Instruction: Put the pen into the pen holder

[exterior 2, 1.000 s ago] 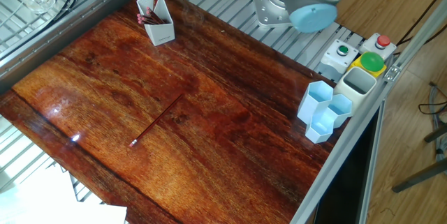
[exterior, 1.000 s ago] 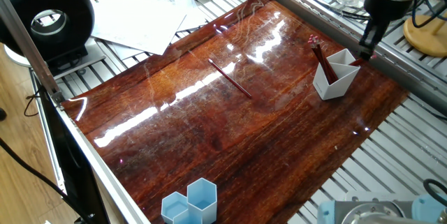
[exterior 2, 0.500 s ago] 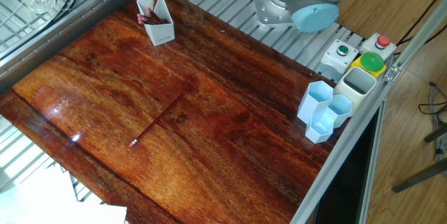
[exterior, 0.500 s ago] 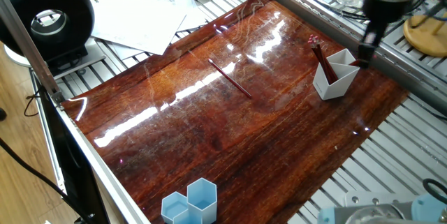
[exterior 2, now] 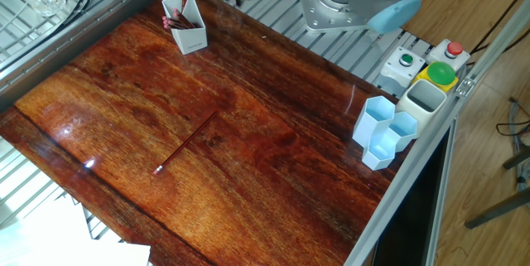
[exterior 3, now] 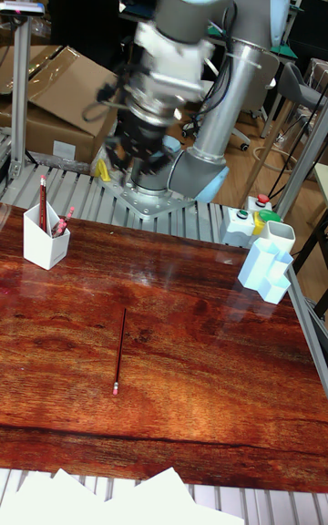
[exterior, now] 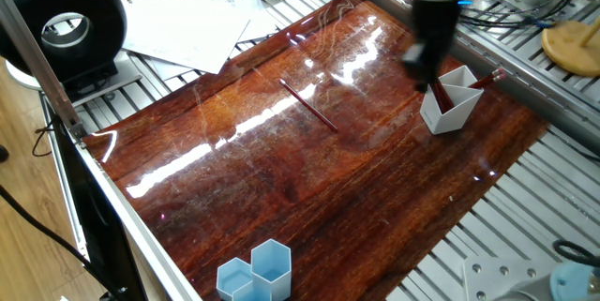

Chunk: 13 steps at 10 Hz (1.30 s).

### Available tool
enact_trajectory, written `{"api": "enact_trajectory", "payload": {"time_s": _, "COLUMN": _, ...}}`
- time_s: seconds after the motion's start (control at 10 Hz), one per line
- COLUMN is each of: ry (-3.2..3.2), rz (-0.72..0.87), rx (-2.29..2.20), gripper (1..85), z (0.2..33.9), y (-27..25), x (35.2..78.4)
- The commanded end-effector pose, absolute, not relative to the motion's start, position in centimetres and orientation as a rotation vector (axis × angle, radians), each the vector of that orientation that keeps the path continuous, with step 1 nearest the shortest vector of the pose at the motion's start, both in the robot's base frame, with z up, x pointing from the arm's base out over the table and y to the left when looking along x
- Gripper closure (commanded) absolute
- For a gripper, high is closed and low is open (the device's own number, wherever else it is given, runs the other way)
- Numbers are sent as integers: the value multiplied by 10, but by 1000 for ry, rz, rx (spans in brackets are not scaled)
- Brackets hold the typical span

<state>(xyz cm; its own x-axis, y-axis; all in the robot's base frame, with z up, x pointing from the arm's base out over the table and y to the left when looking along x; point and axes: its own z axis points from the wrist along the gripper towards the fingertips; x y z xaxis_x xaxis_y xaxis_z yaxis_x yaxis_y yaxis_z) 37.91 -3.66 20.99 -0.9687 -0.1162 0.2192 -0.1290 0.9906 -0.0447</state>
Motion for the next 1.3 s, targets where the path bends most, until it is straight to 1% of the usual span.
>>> {"api": "enact_trajectory", "payload": {"time_s": 0.0, "ry": -2884, "rz": 23, "rx": 169, "gripper": 617, "z": 205, "y": -3, "x": 403}}
{"api": "enact_trajectory", "payload": {"time_s": 0.1, "ry": -2898, "rz": 7, "rx": 224, "gripper": 633, "z": 203, "y": -2, "x": 407}}
{"api": "enact_trajectory", "payload": {"time_s": 0.3, "ry": -2913, "rz": -59, "rx": 268, "gripper": 617, "z": 203, "y": 10, "x": 411}}
{"api": "enact_trajectory", "payload": {"time_s": 0.6, "ry": -2963, "rz": -41, "rx": 201, "gripper": 613, "z": 200, "y": 9, "x": 422}}
{"api": "enact_trajectory", "payload": {"time_s": 0.7, "ry": -2985, "rz": -45, "rx": 96, "gripper": 597, "z": 200, "y": 11, "x": 427}}
{"api": "enact_trajectory", "payload": {"time_s": 0.8, "ry": -2961, "rz": -47, "rx": 57, "gripper": 617, "z": 198, "y": 12, "x": 424}}
{"api": "enact_trajectory", "payload": {"time_s": 0.9, "ry": -2961, "rz": -40, "rx": 106, "gripper": 557, "z": 180, "y": 10, "x": 448}}
{"api": "enact_trajectory", "payload": {"time_s": 1.0, "ry": -2972, "rz": -119, "rx": 156, "gripper": 437, "z": 165, "y": 22, "x": 472}}
{"api": "enact_trajectory", "payload": {"time_s": 1.2, "ry": -3009, "rz": -62, "rx": 185, "gripper": 443, "z": 135, "y": 12, "x": 512}}
